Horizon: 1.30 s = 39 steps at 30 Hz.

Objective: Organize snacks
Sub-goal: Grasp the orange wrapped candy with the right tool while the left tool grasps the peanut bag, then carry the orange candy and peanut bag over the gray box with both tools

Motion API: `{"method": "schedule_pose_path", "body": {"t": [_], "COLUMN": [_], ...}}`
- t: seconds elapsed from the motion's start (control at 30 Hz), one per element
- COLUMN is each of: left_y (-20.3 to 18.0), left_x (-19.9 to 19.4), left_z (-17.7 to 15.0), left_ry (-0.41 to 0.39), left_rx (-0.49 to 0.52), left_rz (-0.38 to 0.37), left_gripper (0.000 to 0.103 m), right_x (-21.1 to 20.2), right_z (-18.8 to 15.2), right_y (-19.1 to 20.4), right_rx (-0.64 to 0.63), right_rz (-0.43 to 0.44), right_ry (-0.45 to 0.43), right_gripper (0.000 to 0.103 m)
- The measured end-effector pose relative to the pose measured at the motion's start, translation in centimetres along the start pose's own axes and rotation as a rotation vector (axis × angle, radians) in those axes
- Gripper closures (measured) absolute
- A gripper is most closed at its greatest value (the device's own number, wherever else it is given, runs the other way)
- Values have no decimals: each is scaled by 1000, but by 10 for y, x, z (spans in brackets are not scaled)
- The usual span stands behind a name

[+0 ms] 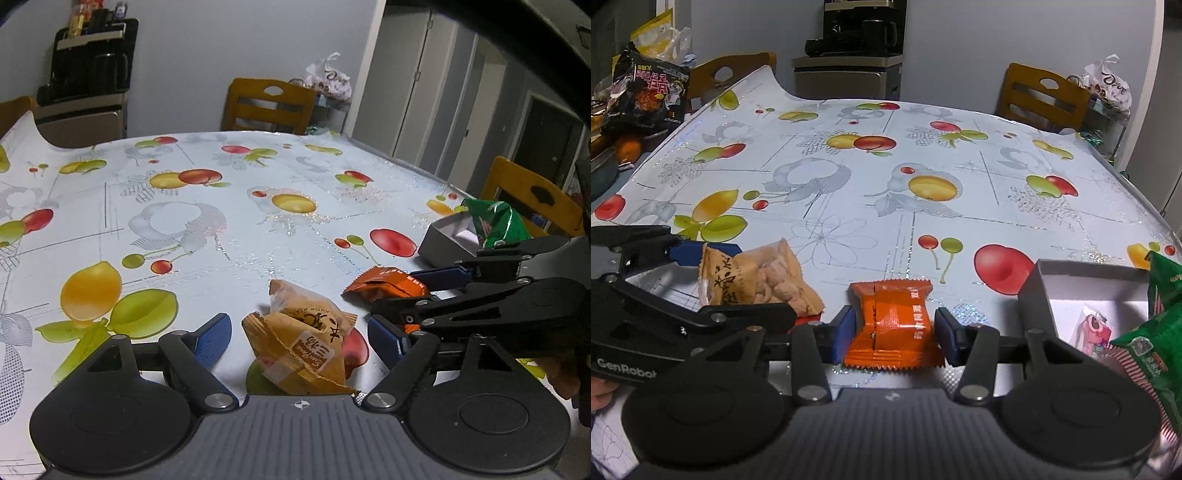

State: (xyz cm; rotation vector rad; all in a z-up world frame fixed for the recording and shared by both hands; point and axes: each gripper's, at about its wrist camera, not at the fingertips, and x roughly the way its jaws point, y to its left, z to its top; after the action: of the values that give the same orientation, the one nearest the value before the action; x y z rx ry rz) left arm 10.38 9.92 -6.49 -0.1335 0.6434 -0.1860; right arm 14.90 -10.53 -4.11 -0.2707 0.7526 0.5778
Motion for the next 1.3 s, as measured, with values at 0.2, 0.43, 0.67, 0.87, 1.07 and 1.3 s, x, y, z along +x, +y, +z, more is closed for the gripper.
{"method": "schedule_pose_path", "body": {"t": [0.2, 0.43, 0.67, 0.87, 1.07, 1.3], "left_y": [-1, 2, 3, 3, -4, -7], "left_x": [-1, -2, -2, -1, -2, -5], "left_z": [0, 0, -1, -1, -2, -7], "left_ry": [-4, -7, -7, -6, -4, 7], "left_rx": [0, -17, -23, -21, 11, -4], "left_rz": [-8, -31, -48, -51, -44, -88], "left_gripper": [39, 56, 59, 59, 59, 59], "right_x": [0, -4, -13, -38, -69, -110], "right_z": [0, -2, -7, -20, -40, -63], "right_y": [3, 8, 10, 12, 10, 9], "right_rx": [-20, -37, -40, -57, -39, -37], "right_rz": [-13, -23, -36, -38, -18, -3], "right_ry": [1, -10, -20, -31, -33, -65], "right_gripper": [55, 58, 59, 59, 60, 60]}}
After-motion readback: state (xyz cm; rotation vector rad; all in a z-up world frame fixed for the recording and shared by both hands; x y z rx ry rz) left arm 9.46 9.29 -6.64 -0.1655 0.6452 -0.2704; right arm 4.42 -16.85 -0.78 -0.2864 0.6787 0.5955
